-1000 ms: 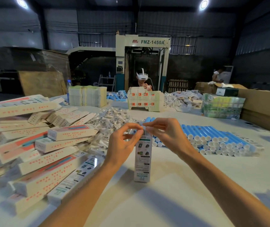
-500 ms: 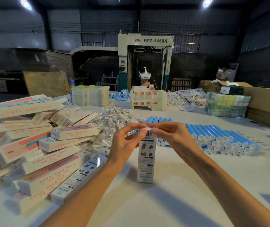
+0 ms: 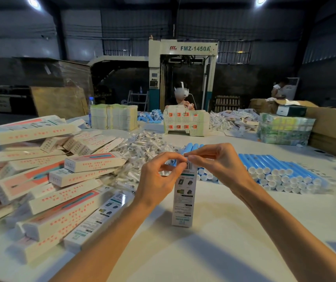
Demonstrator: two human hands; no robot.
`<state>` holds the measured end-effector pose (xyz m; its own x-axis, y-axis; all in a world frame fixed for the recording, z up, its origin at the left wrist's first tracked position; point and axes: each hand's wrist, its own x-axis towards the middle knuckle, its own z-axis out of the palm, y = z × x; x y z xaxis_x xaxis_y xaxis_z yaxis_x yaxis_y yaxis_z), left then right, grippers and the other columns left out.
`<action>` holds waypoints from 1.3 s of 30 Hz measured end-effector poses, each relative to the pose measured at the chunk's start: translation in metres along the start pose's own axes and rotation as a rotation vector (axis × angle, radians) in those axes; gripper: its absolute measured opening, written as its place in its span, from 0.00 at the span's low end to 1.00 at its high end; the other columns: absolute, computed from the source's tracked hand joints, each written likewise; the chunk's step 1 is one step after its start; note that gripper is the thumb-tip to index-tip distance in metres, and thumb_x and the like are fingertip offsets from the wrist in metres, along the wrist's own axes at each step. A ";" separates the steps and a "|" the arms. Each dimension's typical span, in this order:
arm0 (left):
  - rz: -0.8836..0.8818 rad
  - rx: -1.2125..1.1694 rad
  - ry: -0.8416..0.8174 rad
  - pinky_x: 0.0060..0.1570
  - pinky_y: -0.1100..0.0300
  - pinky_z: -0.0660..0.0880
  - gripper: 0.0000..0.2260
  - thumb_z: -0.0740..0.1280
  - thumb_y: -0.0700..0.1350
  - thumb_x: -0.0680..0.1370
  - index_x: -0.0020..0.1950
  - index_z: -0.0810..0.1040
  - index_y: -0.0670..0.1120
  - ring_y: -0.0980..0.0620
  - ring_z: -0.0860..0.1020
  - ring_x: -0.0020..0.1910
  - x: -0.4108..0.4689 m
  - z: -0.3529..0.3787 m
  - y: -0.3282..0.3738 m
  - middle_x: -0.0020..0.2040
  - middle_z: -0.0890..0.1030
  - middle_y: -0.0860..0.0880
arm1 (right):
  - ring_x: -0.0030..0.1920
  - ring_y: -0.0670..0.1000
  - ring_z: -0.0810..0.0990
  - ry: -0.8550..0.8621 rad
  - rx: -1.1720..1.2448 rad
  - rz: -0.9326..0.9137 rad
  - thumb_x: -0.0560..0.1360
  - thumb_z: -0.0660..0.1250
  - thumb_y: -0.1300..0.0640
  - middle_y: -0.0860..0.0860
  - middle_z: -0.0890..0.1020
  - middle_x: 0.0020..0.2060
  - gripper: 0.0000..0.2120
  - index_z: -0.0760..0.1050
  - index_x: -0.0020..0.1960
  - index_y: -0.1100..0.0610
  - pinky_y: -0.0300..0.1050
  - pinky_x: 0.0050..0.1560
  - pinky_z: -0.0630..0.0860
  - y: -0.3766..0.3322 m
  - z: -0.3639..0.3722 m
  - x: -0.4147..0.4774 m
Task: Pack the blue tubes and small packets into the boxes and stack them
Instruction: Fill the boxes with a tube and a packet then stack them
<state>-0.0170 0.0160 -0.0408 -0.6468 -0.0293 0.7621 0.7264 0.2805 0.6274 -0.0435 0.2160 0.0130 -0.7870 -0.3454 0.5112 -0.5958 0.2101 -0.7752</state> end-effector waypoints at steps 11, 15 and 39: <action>-0.034 -0.047 -0.065 0.49 0.64 0.82 0.05 0.74 0.45 0.82 0.55 0.84 0.56 0.58 0.85 0.57 0.000 0.002 0.006 0.61 0.85 0.58 | 0.54 0.48 0.87 -0.125 0.221 0.220 0.74 0.77 0.57 0.51 0.89 0.50 0.05 0.89 0.49 0.53 0.37 0.48 0.83 -0.005 -0.019 -0.002; -0.036 -0.049 -0.078 0.54 0.59 0.84 0.07 0.74 0.42 0.82 0.56 0.85 0.53 0.55 0.85 0.58 0.002 -0.003 0.002 0.62 0.85 0.56 | 0.49 0.47 0.87 -0.119 0.089 0.150 0.74 0.78 0.56 0.50 0.89 0.44 0.02 0.89 0.45 0.50 0.37 0.44 0.82 -0.014 -0.014 0.004; -0.099 -0.150 -0.029 0.59 0.52 0.82 0.04 0.74 0.43 0.82 0.54 0.85 0.51 0.51 0.85 0.60 -0.003 0.005 0.004 0.57 0.87 0.53 | 0.57 0.40 0.84 -0.076 -0.128 -0.071 0.79 0.73 0.60 0.39 0.87 0.52 0.09 0.87 0.55 0.49 0.37 0.55 0.80 -0.008 -0.013 -0.015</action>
<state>-0.0135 0.0215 -0.0414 -0.7218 -0.0212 0.6917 0.6839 0.1316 0.7177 -0.0284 0.2311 0.0164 -0.7303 -0.4310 0.5299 -0.6692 0.2958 -0.6817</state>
